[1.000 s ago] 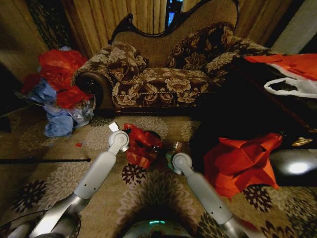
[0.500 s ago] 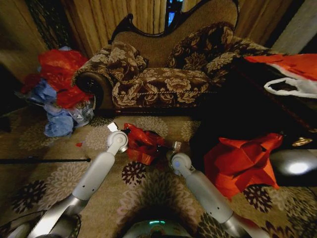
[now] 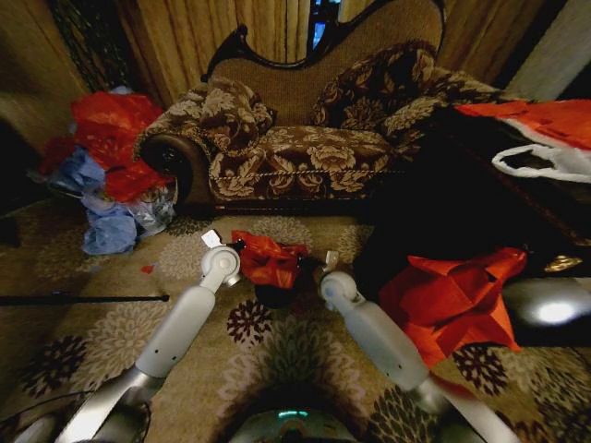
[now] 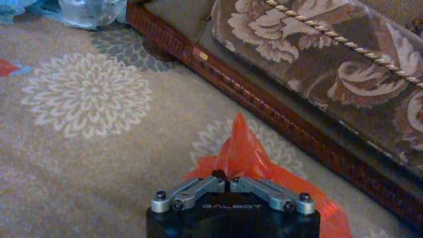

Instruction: Place a garbage bag over the trash bin.

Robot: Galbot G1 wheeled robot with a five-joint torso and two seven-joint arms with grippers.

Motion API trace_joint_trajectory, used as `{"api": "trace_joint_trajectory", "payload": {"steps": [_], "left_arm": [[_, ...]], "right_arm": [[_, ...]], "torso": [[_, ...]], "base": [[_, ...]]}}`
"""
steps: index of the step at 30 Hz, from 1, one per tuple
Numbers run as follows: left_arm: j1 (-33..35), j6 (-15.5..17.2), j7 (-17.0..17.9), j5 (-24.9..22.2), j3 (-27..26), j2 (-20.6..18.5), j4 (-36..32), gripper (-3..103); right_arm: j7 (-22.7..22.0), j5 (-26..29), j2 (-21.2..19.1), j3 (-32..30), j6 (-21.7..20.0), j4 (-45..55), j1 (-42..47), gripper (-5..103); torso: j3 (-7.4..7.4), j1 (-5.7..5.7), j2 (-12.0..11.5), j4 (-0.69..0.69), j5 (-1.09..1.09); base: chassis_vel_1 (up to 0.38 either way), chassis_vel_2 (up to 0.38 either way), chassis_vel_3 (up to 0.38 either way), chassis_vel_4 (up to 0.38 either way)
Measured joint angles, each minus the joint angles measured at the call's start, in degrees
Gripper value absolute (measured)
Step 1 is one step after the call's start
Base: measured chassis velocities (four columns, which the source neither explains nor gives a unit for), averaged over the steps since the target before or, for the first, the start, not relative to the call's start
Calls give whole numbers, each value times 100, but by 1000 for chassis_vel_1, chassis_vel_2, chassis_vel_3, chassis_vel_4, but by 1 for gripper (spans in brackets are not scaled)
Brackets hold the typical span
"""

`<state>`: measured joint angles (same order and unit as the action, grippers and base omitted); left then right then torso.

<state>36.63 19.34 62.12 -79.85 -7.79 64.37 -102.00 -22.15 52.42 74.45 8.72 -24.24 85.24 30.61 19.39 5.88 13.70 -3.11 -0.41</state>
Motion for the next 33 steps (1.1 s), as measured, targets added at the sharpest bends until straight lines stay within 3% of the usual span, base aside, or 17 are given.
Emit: {"api": "trace_joint_trajectory", "payload": {"steps": [9,18,23,33], "left_arm": [[-71,-239,222,178,-46,249,-26,0],[58,-304,124,894,-134,291,280,0],[227,-338,289,1152,-236,454,352,0],[426,-243,-19,1219,-225,403,197,0]], "right_arm": [[550,-568,16,179,169,-727,-478,0],[881,-1088,61,230,347,-1111,-683,0],[1214,-1289,29,280,425,-1435,-801,0],[1398,-1418,33,300,476,-1691,-905,0]], "torso": [[0,0,0,-2,1],[0,-1,0,0,1],[0,0,0,-2,1],[0,0,1,-2,1]], "base": [[0,0,0,0],[0,0,0,0],[0,0,0,0],[0,0,0,0]]}}
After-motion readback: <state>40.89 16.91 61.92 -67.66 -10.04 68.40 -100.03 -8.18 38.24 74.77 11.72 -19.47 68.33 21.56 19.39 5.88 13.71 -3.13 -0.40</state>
